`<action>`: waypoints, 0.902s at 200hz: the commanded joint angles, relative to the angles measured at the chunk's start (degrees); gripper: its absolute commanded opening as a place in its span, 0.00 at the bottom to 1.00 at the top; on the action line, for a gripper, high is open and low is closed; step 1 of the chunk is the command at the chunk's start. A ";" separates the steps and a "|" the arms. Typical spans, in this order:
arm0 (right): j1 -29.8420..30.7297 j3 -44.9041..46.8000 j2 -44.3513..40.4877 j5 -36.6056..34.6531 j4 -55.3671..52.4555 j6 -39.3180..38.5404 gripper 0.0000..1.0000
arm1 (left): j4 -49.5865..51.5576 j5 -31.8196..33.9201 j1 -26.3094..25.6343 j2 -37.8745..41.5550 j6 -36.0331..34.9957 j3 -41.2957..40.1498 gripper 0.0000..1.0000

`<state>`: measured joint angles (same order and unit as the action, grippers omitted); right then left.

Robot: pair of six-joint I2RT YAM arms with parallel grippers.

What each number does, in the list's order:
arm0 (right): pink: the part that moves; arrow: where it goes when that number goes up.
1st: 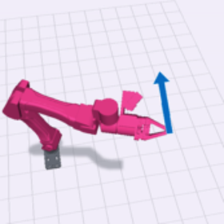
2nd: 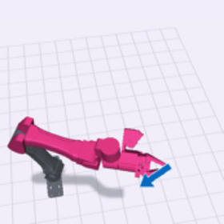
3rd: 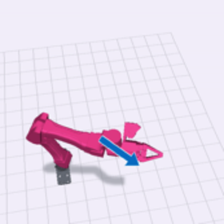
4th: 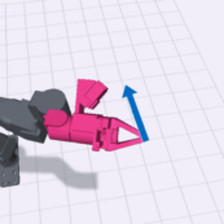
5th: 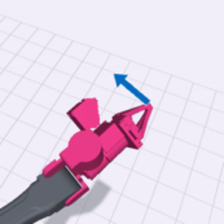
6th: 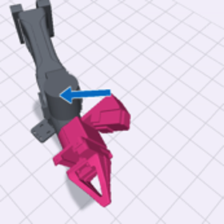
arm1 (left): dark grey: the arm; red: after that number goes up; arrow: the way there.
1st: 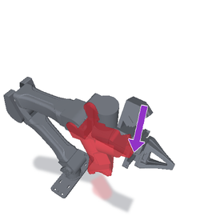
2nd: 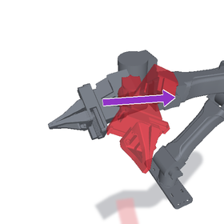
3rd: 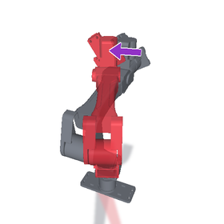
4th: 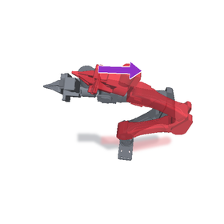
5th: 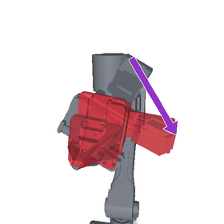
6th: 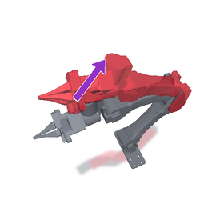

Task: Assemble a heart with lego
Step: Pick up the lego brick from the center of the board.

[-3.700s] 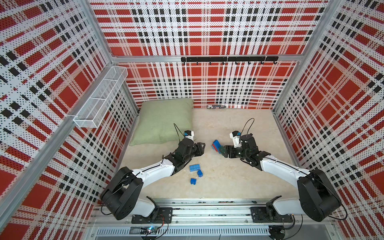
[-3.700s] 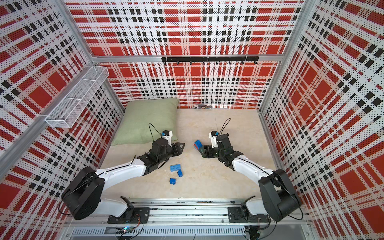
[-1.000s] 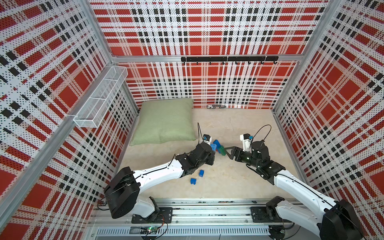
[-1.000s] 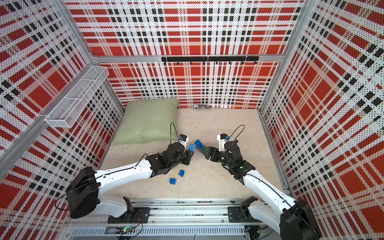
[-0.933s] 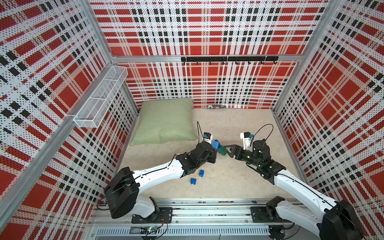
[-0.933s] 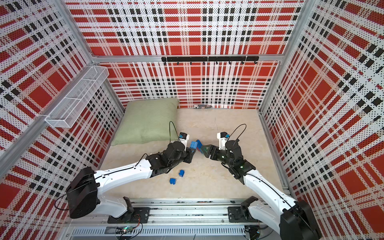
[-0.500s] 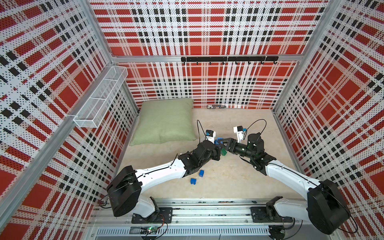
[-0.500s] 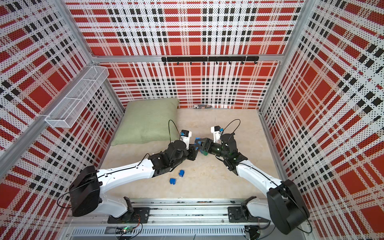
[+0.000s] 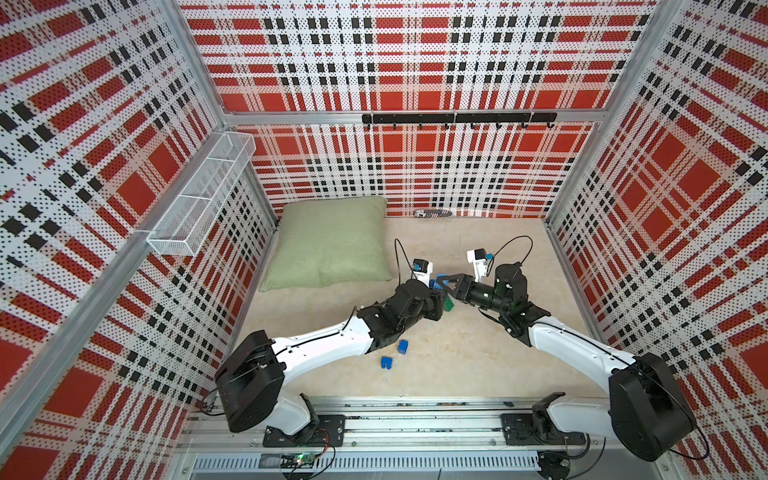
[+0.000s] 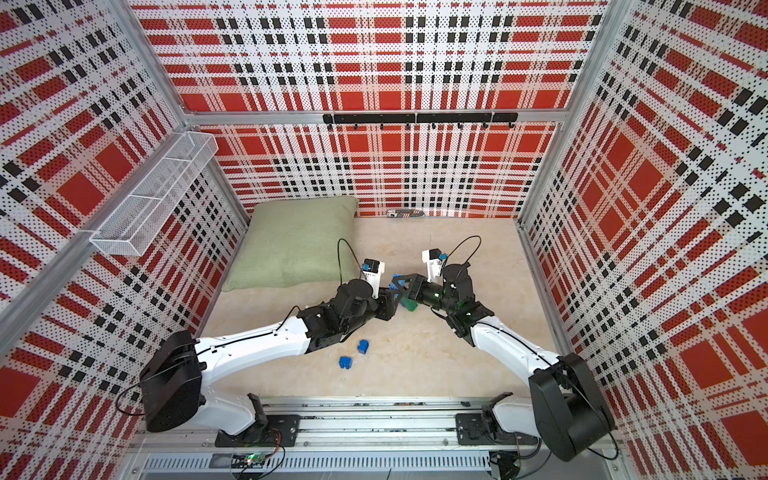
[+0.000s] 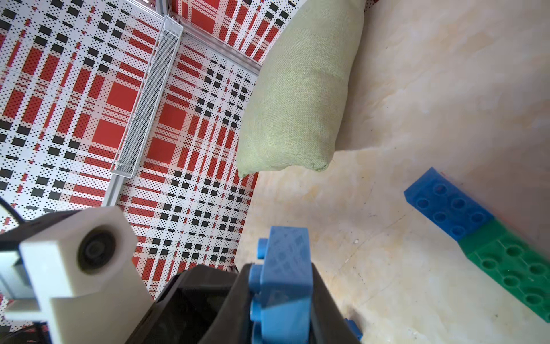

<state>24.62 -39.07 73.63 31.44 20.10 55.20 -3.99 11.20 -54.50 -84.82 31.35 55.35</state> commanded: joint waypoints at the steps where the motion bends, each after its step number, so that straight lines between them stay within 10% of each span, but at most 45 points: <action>1: -2.28 -1.88 1.12 3.36 0.24 -3.35 0.25 | -2.66 -4.63 1.30 1.64 -1.93 0.74 0.62; 94: -6.58 1.13 -2.29 27.68 6.18 -18.03 0.25 | -12.40 -43.27 16.50 6.29 -2.40 -3.99 0.66; 180: -6.47 1.02 -7.34 32.60 10.94 -15.33 0.28 | -24.28 -53.84 15.48 8.90 3.10 -8.19 0.57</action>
<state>18.17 -37.85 67.68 61.69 25.98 37.15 -21.76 -37.60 -38.52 -77.56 32.14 48.45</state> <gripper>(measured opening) 0.276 0.573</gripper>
